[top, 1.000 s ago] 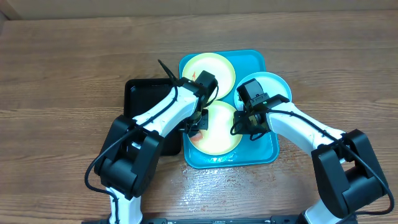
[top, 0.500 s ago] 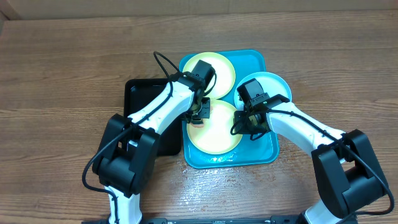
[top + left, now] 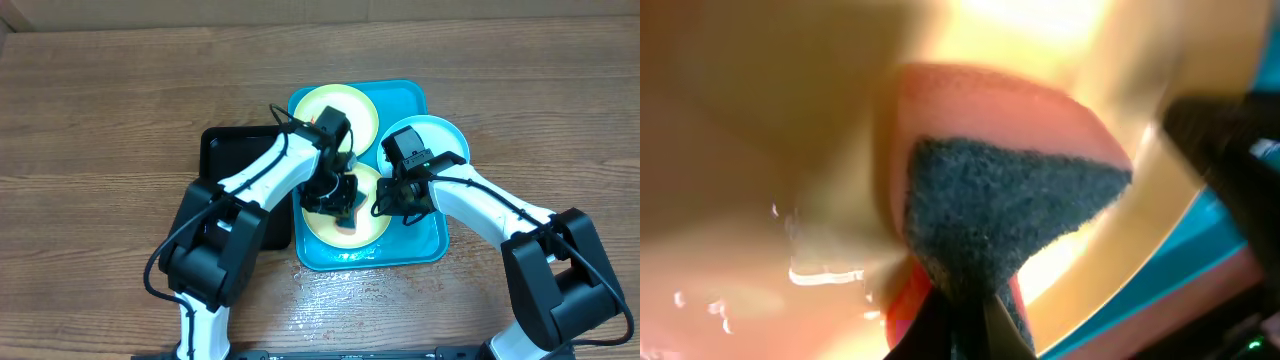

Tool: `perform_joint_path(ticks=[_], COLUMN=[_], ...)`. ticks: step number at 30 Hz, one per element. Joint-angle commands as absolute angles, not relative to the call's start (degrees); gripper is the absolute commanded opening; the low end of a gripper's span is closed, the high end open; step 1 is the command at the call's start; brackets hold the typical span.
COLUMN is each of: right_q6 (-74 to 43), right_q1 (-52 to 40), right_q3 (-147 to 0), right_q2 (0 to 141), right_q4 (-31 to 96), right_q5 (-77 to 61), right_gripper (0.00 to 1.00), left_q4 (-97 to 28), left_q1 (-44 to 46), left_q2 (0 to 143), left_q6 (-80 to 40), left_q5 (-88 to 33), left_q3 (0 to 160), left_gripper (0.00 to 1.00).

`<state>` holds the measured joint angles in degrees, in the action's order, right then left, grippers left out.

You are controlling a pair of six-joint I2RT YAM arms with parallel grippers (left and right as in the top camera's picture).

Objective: Clean dirty plates on tray and stack at the side
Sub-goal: 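Scrub the lower yellow plate with the sponge in the left gripper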

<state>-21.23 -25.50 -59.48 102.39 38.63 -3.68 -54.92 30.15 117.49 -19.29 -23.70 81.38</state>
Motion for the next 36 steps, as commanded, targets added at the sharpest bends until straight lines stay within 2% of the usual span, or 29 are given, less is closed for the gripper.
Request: perform_joint_path(ticks=[1,10,16,20,25,31,36], right_q6=[-21.1,-21.1,-21.1,-21.1,-21.1,-21.1,-21.1], right_q1=[-25.0,-25.0,-25.0,-25.0,-25.0,-25.0,-25.0], right_q3=[-59.3,-59.3,-59.3,-59.3,-59.3,-59.3,-59.3], right_q2=[102.7,102.7,102.7,102.7,102.7,102.7,102.7], right_q4=[39.3,39.2,39.3,39.3,39.7,39.9,39.9], right_q5=[-0.1,-0.1,-0.1,-0.1,-1.4,-1.6,-1.6], right_gripper=[0.04,0.04,0.04,0.04,0.04,0.04,0.04], left_q4=[-57.0,-58.8,-59.7,-58.4,-54.7,-50.7,-52.3], left_q1=[30.7,30.7,30.4,30.3,30.4,30.9,30.8], left_q2=[118.1,118.0,115.8,112.4,110.7,116.5,120.6], left_q6=[-18.8,-30.3,-33.5,-33.7,-25.8,-20.7,-13.2], left_q5=[-14.9,17.0,19.9,17.3,6.2,-4.0,-15.8], left_q3=[82.0,80.9,82.0,82.8,82.7,82.6,82.6], left_gripper=[0.04,0.04,0.04,0.04,0.04,0.04,0.04])
